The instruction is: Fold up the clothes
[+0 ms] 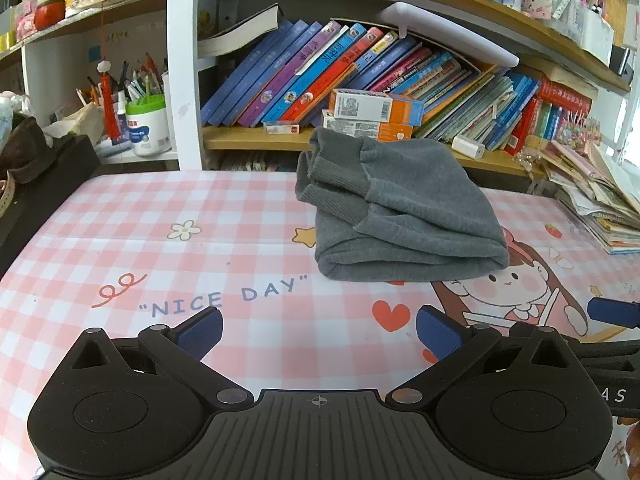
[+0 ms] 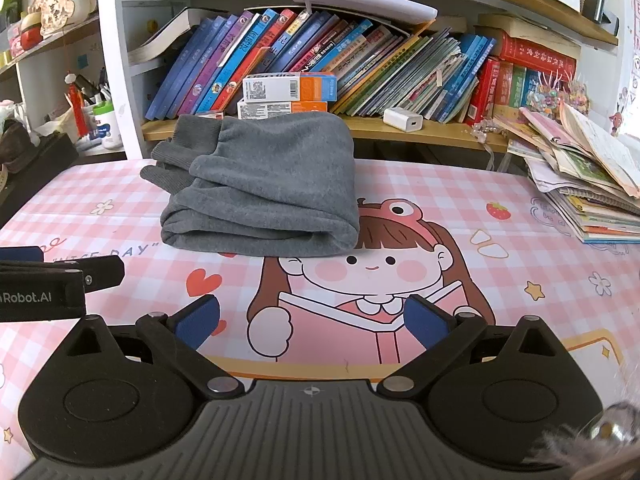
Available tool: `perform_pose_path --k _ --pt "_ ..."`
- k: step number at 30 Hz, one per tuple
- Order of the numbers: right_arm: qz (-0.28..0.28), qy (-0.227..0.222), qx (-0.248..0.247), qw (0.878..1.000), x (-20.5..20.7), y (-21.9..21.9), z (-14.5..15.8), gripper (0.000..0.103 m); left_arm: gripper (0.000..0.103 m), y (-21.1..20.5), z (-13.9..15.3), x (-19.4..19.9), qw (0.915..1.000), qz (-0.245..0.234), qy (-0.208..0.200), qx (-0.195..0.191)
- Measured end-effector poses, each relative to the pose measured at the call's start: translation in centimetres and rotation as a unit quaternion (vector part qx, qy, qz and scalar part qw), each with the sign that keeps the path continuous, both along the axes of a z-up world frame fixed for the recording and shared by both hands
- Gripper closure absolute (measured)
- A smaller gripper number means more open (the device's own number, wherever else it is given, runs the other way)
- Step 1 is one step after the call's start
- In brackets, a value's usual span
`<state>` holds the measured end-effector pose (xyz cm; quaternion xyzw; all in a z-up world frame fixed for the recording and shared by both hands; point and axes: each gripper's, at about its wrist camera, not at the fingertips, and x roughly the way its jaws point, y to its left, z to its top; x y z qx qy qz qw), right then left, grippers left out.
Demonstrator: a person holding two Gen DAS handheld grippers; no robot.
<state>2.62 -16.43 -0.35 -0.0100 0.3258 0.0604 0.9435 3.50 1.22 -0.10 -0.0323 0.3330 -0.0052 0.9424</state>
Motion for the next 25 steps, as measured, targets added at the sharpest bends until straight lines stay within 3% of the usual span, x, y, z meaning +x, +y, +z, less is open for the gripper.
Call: perform_pose_path --k 11,15,25 --pt "0.002 0.001 0.0 1.0 -0.05 0.07 -0.03 0.004 0.0 -0.12 0.14 -0.2 0.9999 -0.005 -0.01 0.009" --pt "0.003 0.002 0.001 1.0 -0.08 0.06 -0.02 0.004 0.0 0.09 0.6 -0.54 0.9995 -0.012 -0.027 -0.011" --pt "0.008 0.004 -0.004 1.0 -0.18 0.34 -0.09 0.004 0.0 -0.11 0.33 -0.34 0.9997 -0.014 -0.017 -0.014"
